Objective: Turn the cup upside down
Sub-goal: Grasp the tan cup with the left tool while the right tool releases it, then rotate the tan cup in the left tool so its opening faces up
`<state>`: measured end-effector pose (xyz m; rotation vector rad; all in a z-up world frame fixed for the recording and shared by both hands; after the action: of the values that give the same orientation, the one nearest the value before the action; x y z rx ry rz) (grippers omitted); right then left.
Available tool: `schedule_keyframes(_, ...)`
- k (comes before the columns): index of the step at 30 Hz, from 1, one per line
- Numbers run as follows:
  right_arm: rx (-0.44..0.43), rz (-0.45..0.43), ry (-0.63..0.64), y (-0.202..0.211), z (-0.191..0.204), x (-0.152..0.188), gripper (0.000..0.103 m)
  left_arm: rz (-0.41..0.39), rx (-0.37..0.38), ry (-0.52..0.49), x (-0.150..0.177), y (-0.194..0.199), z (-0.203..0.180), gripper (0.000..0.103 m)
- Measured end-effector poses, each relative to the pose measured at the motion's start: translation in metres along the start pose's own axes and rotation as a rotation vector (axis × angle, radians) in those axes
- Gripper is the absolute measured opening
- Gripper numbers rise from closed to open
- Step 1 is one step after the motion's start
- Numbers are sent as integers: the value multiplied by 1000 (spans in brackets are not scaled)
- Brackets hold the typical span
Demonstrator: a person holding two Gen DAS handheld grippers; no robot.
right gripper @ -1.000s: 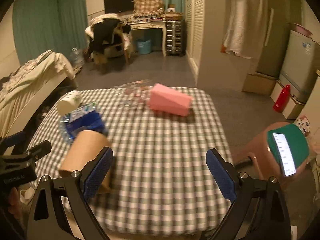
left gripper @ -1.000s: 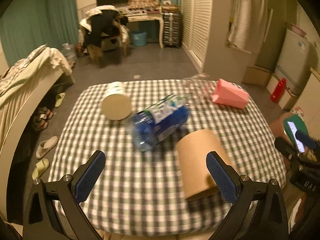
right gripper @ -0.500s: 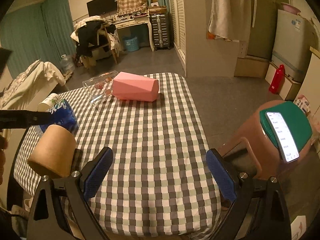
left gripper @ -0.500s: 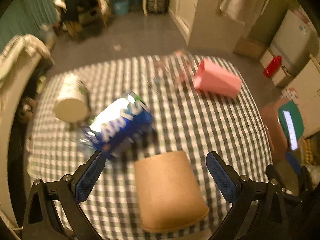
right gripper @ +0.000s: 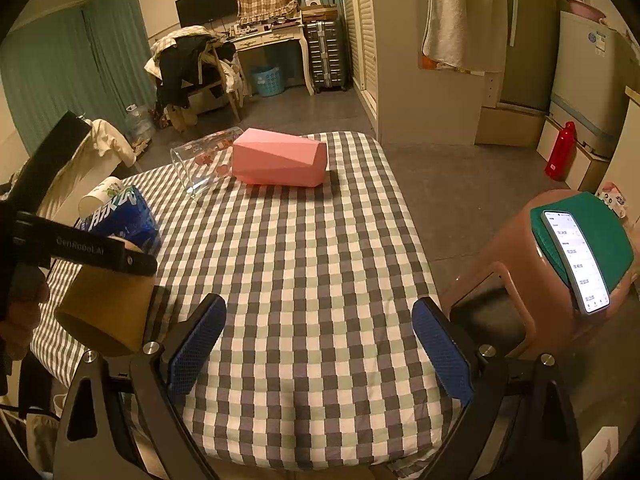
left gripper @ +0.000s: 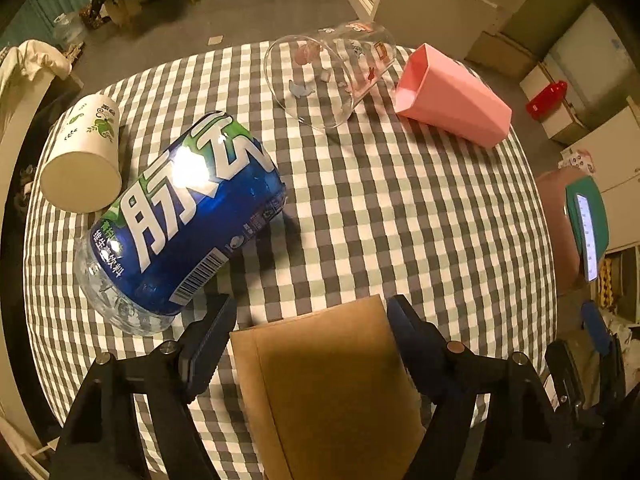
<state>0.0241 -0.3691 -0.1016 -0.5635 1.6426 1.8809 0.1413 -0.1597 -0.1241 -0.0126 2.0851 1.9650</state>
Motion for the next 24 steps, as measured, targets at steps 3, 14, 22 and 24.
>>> schedule_keyframes(3, -1, -2, 1, 2, 3, -1, 94, -17, 3, -16, 4, 3, -2, 79)
schedule_keyframes(14, 24, -20, 6, 15, 6, -1, 94, -330, -30, -38, -4, 69, 0, 63)
schedule_keyframes(22, 38, -25, 18, 21, 10, 1, 94, -407, -47, -42, 18, 63, -4, 60)
schedule_keyframes(24, 41, -23, 19, 21, 10, 1, 94, -425, -56, -57, 25, 67, -9, 60)
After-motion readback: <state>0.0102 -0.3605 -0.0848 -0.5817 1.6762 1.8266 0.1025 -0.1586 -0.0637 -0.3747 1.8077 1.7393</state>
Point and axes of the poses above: each gripper's, at about its wrist camera, not at the fingertips, and y roughly against the way its jaws point, z to its left, x to its underside, the point moved 3 cm from there along -y, roughly the way its jaws point, and after that the axes turned 2 degrees about -x, right-handed, at the moved point
